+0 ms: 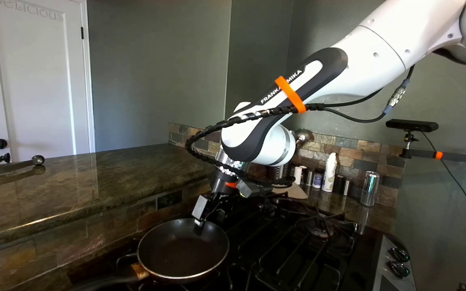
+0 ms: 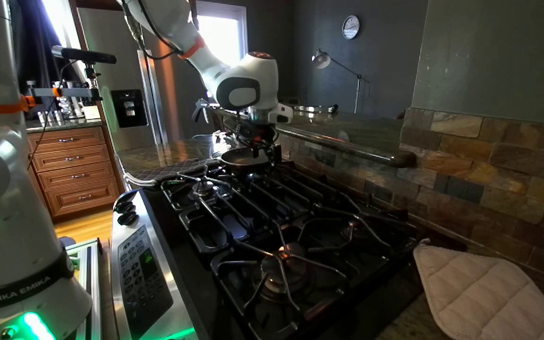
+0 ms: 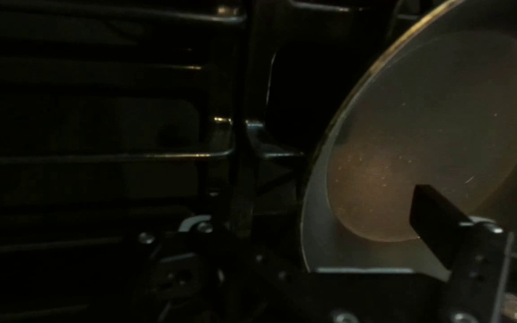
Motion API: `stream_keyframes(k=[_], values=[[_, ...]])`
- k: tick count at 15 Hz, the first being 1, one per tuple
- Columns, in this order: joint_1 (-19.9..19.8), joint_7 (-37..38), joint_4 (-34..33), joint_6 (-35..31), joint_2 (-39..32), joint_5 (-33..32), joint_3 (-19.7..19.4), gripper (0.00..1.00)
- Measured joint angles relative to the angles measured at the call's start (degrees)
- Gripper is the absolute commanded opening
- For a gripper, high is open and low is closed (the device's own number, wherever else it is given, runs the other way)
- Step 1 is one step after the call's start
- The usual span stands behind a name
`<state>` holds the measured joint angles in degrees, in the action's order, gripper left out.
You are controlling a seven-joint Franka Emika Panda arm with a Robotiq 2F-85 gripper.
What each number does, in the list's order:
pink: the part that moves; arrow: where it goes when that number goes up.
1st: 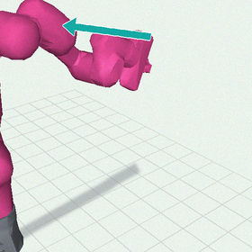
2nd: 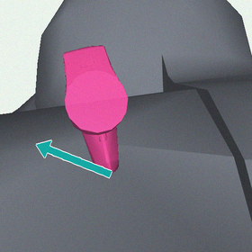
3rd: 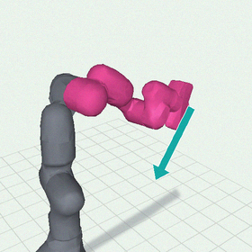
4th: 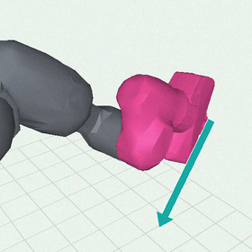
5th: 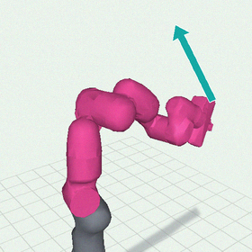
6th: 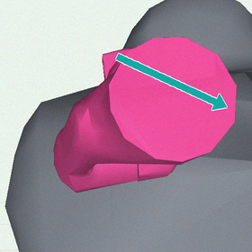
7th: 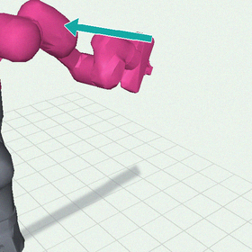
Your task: Move the pan on the stove
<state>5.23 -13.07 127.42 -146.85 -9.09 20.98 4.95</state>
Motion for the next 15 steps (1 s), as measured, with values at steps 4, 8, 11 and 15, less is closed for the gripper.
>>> stream_keyframes(k=[4,8,11,15], values=[[0.01,0.22,0.08,0.00,2.53,-2.06,0.22,1.00],[-0.15,1.14,0.42,0.00,6.05,-4.35,0.16,1.00],[-0.18,2.14,0.66,0.28,8.95,-4.60,0.17,1.00],[0.11,5.76,0.70,4.08,12.79,-4.62,0.28,1.00]])
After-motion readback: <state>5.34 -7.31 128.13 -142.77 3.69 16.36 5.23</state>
